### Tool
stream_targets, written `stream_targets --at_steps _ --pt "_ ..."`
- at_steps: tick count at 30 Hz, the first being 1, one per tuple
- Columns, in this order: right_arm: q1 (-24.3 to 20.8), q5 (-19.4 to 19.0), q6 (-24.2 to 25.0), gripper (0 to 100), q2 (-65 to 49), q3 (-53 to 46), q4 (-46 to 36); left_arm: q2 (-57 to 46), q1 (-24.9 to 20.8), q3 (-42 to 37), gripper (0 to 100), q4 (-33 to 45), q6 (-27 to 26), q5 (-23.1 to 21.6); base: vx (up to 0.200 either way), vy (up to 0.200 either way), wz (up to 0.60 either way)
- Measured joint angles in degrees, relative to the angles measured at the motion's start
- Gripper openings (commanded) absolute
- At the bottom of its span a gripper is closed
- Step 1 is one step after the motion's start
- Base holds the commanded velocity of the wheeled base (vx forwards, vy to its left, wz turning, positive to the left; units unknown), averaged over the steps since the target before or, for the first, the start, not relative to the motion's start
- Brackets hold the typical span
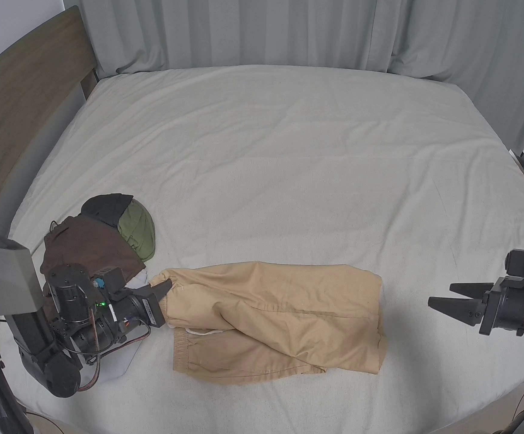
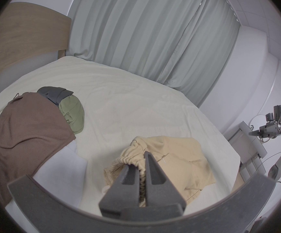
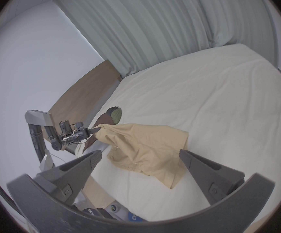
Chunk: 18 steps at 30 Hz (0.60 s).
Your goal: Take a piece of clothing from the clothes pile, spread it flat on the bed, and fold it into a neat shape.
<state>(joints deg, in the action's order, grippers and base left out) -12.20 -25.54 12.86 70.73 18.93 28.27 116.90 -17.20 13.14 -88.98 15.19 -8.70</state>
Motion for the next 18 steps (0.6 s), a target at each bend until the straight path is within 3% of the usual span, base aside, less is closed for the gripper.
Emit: stream_targets --at_steps 4,18 --pt "-0.6 -2.1 1.4 100 2.4 1.5 0.4 -0.1 0.6 0.7 0 0.0 0.0 -0.1 0.0 0.0 0.0" --pt "0.4 -2.6 4.8 100 8.6 2.7 1.9 0.2 0.5 0.5 0 0.0 0.0 0.0 0.0 0.0 0.0"
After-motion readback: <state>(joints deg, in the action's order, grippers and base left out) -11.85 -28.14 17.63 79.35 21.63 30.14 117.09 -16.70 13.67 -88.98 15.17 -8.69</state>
